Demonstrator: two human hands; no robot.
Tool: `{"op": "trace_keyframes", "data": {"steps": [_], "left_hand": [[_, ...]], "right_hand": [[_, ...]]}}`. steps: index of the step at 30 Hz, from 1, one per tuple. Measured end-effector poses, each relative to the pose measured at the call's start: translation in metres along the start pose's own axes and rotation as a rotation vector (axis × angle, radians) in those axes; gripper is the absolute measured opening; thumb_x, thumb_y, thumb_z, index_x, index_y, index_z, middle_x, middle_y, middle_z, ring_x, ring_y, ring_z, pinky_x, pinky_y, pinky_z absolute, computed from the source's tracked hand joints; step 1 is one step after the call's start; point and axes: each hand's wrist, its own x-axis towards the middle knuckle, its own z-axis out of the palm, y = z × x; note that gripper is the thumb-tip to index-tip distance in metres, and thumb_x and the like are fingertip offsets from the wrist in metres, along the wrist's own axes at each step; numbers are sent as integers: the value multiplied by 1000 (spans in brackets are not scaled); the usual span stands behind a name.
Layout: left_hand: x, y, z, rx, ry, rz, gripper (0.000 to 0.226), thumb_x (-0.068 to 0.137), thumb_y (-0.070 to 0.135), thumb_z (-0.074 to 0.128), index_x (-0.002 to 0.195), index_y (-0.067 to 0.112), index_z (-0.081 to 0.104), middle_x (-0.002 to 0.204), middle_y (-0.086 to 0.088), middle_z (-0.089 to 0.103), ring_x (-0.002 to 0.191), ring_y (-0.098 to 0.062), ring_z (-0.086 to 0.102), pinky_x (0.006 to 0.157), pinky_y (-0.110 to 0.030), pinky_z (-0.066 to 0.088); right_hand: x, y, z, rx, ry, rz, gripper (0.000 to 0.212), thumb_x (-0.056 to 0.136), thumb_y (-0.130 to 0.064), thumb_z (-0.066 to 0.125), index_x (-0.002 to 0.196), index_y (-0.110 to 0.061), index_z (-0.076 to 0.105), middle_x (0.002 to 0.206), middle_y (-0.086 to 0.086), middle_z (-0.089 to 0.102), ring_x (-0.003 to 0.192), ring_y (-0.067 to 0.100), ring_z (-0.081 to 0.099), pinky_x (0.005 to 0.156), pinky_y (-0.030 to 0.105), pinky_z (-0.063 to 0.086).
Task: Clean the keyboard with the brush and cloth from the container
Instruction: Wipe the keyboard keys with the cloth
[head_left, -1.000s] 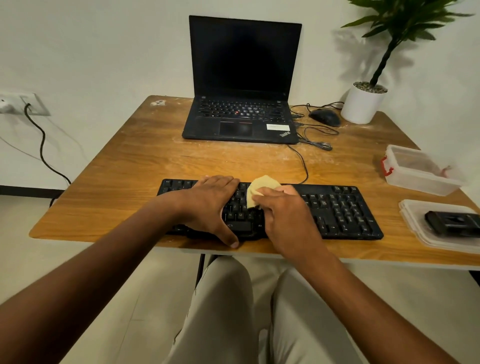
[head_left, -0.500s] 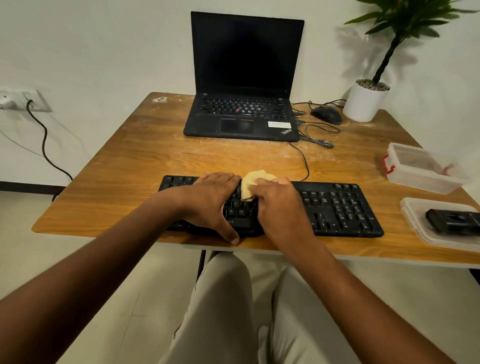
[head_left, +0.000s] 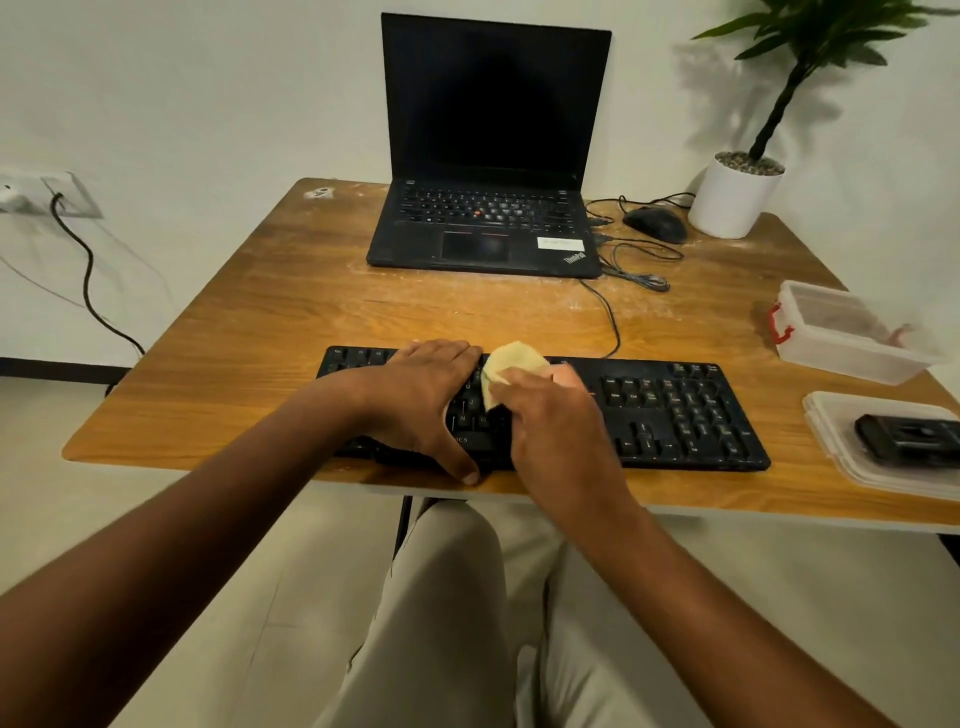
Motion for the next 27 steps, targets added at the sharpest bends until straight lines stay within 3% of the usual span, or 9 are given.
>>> {"op": "trace_keyframes", "data": {"steps": [3,6,9,12,14,16,20,27], "left_hand": [[1,-1,1,11,-12,-3,142,70,73,80,164,22,-14,173,1,-11,158,-20,-13,128,-42,-8],[1,-1,1,3,-14,-5,142,70,72,80,164,23,-15,173,1,-11,158,-20,-13,124,-39,-10],[2,-2,1,-7,-5,-1,142,70,71,81,164,22,-14,173,1,-11,158,-20,-12,123,-37,-10],[3,-3,2,-10,0,-1,143,69,72,80,164,23,-14,173,1,-10,158,-20,-12,124,-39,-10],[3,-5,3,-12,6,-3,144,68,73,80,164,23,-13,173,1,-9,158,-20,-11,124,-39,-10],[4,-5,4,-9,11,-5,143,67,74,81,165,24,-12,174,1,-7,159,-20,-9,125,-40,-9],[4,-3,3,6,14,-1,141,68,73,80,165,24,-9,174,2,-4,159,-19,-7,126,-40,-6],[3,-2,2,22,-8,-17,141,71,72,79,164,22,-14,173,1,-11,158,-20,-13,125,-38,-9]], "right_hand": [[-33,3,-11,34,-19,-71,40,80,11,71,112,-12,79,113,4,75,107,25,63,88,28,55],[-48,27,-29,10,19,-27,44,76,10,77,112,-15,80,114,3,76,110,18,65,99,15,44],[-31,40,-40,38,42,72,37,83,7,75,113,-14,79,112,2,77,100,19,67,94,31,56],[8,39,-40,170,70,149,38,93,2,67,124,-18,75,120,-1,74,87,6,65,85,28,56],[30,34,-28,193,47,128,41,96,2,60,131,-18,70,124,1,71,102,11,64,94,26,51],[42,26,-11,113,-60,70,46,97,5,51,136,-17,65,123,3,68,113,24,56,98,33,48],[31,11,-1,-126,-187,-26,54,92,6,44,141,-15,57,122,3,64,104,21,37,84,33,47],[-24,-17,-23,-140,-260,-16,47,86,8,51,128,-11,62,108,3,59,100,22,43,70,38,55]]}}
